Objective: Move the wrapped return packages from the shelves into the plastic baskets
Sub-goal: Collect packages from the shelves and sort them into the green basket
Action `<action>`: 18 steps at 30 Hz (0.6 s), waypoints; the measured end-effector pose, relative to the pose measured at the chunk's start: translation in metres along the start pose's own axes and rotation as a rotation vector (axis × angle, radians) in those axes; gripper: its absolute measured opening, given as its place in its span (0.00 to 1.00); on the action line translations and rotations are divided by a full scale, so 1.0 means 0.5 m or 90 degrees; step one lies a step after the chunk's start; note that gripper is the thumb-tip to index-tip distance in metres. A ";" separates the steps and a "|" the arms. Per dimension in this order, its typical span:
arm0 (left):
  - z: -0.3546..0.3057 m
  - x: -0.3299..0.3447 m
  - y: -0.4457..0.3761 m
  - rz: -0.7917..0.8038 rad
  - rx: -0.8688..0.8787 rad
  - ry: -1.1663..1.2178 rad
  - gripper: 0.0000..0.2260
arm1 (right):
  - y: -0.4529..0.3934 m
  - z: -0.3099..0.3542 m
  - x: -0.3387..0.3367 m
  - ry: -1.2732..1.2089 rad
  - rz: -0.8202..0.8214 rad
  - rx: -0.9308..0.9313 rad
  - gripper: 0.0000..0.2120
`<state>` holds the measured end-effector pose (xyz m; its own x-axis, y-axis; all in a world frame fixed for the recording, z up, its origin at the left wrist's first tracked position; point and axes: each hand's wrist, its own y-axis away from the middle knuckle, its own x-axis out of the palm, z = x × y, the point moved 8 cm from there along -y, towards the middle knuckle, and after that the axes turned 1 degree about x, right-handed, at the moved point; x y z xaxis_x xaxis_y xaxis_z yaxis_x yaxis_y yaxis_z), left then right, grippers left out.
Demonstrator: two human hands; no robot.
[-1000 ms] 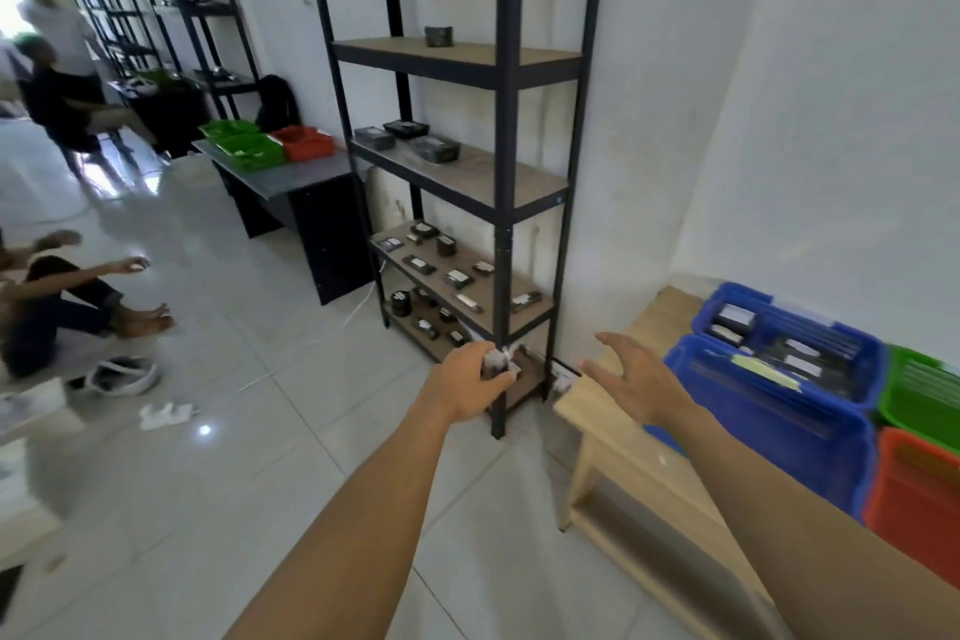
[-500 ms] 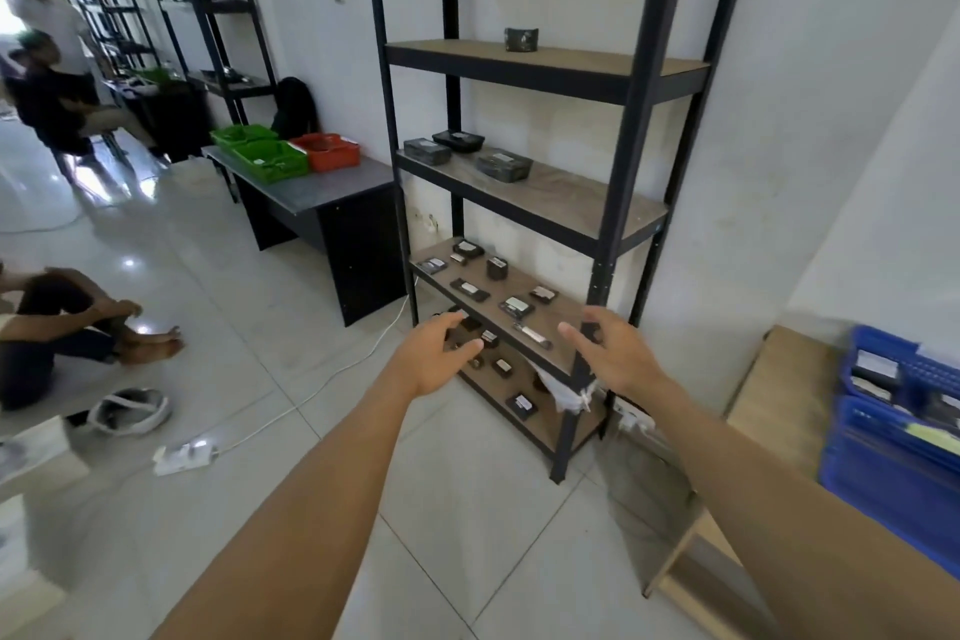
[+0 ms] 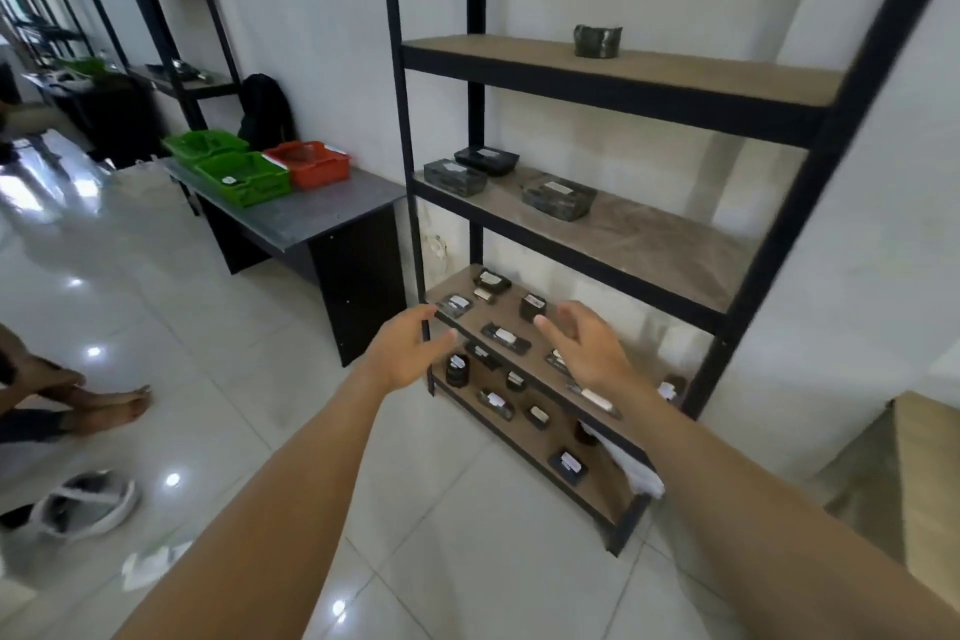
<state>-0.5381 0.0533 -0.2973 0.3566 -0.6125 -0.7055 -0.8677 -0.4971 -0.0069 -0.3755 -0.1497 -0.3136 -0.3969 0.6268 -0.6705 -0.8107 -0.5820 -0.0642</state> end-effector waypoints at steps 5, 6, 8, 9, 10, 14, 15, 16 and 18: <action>0.108 -0.110 -0.201 0.010 0.027 0.016 0.27 | -0.193 0.080 0.102 -0.031 -0.042 0.035 0.30; 0.127 -0.132 -0.244 0.010 0.038 0.018 0.27 | -0.232 0.095 0.124 -0.036 -0.052 0.042 0.30; 0.160 -0.177 -0.327 0.019 0.064 0.028 0.28 | -0.304 0.118 0.165 -0.060 -0.080 0.060 0.31; 0.174 -0.199 -0.369 0.030 0.077 0.032 0.28 | -0.337 0.128 0.185 -0.069 -0.097 0.073 0.31; 0.185 -0.218 -0.407 0.043 0.091 0.035 0.29 | -0.366 0.139 0.204 -0.073 -0.111 0.088 0.32; 0.211 -0.289 -0.556 0.083 0.138 0.041 0.28 | -0.468 0.182 0.257 -0.108 -0.158 0.141 0.32; 0.217 -0.305 -0.594 0.088 0.143 0.050 0.27 | -0.494 0.191 0.266 -0.111 -0.167 0.148 0.32; 0.223 -0.316 -0.630 0.094 0.149 0.055 0.27 | -0.518 0.198 0.273 -0.110 -0.175 0.154 0.32; 0.234 -0.329 -0.691 0.113 0.159 0.062 0.27 | -0.559 0.208 0.286 -0.107 -0.193 0.168 0.32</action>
<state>-0.3377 0.3976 -0.2621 0.2133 -0.7378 -0.6404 -0.9731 -0.2189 -0.0719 -0.2506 0.1565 -0.3148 -0.1710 0.8374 -0.5192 -0.9748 -0.2203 -0.0343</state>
